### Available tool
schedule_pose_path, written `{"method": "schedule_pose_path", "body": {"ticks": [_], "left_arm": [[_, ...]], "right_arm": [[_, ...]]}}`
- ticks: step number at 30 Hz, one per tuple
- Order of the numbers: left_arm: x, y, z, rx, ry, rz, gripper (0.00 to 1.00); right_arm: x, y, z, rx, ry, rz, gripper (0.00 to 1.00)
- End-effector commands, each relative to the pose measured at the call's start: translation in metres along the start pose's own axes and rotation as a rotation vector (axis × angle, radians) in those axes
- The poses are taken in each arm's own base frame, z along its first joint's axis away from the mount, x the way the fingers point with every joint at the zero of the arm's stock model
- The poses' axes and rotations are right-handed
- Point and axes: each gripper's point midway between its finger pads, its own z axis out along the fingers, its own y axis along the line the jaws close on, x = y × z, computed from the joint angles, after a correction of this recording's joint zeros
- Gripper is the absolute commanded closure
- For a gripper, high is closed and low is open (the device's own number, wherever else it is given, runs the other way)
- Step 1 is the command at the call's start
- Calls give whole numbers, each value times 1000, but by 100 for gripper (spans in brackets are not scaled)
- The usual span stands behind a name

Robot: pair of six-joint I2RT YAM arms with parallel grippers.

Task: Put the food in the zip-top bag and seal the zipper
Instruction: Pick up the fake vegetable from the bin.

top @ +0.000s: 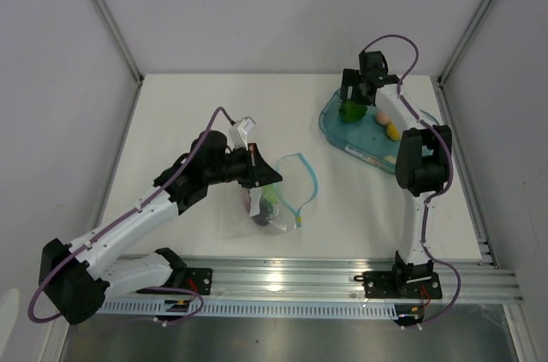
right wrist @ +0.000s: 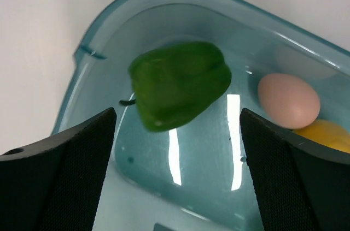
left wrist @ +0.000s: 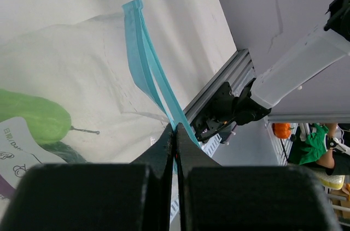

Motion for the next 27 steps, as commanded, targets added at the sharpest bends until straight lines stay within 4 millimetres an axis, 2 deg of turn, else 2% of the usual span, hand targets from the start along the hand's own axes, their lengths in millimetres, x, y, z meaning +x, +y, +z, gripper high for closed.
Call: {"method": "schedule_pose_path", "body": {"ticks": [1,6,10,18,24,27], "left_arm": [[2,1,5,5,18,19,99],[1,2,9,0,29,15,99],[-2,1,13,2,36,18,99],[-1,3,17,-4,49,8,99],[-1,5,18,-14,53,13,99],[-2,2,16,-9,51,11,99]], "right_arm": [[-21,-17,17,27,-60,-31,5],[-11,-25,41,-5,-36,-13,5],[-1,-20,58,-54,-19,-33,5],[7,-22,78,-70,-10,-25,7],[11,-15,74,-127,12,5,19],[2,-14,64,-129,-10,8,37]]}}
